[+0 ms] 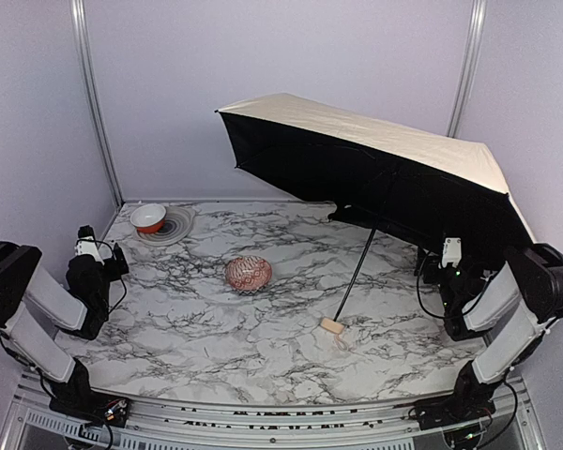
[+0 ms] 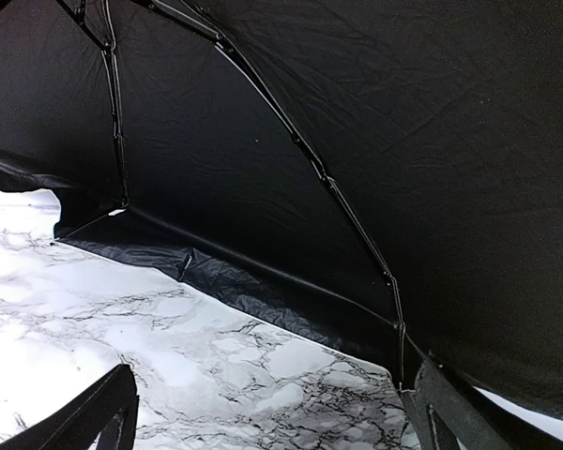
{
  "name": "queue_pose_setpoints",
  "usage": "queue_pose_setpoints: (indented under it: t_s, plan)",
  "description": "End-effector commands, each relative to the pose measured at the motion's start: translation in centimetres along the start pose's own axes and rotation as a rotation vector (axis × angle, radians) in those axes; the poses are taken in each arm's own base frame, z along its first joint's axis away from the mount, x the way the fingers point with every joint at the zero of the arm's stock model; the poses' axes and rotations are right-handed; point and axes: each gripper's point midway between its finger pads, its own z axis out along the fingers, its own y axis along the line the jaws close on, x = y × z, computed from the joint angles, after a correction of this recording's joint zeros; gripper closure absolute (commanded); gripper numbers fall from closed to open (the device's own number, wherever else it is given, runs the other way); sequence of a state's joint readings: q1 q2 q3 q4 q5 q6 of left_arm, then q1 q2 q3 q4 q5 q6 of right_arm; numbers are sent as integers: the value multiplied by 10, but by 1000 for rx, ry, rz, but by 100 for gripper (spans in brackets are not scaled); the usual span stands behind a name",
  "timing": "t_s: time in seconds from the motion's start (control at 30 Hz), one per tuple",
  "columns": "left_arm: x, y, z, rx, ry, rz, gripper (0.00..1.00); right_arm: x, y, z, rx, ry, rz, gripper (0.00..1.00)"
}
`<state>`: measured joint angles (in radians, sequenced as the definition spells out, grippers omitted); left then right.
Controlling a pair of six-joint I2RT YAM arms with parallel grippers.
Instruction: Put away the umbrella
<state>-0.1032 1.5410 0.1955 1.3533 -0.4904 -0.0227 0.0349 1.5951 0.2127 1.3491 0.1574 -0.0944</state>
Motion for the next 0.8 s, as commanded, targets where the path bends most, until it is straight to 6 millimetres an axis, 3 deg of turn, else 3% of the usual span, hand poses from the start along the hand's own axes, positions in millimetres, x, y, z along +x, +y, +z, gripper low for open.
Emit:
queue_pose_setpoints:
  t_s: [0.0,0.33,0.43,0.53,0.63,0.7,0.77]
  plan:
    - [-3,0,4,-2,0,-12,1,-8,0,3,-3,-28,7,0]
    - [-9,-2,1,16,-7,-10,1,-8,0,4,-6,-27,8,0]
    - [-41,7,-6,-51,-36,-17,1,-17,1,-5,-19,-59,1,0]
    - [-101,3,-19,0,-176,-85,1,-34,-7,-11,19,-88,19,0]
    - [-124,-34,-24,173,-174,-133,1,-44,-5,-14,10,-92,13,0]
    - [-126,-78,-42,281,-159,-78,1,-47,2,-14,-25,-71,12,1]
    - [-124,-133,-70,399,-163,81,1,-48,11,-13,-77,-45,32,1]
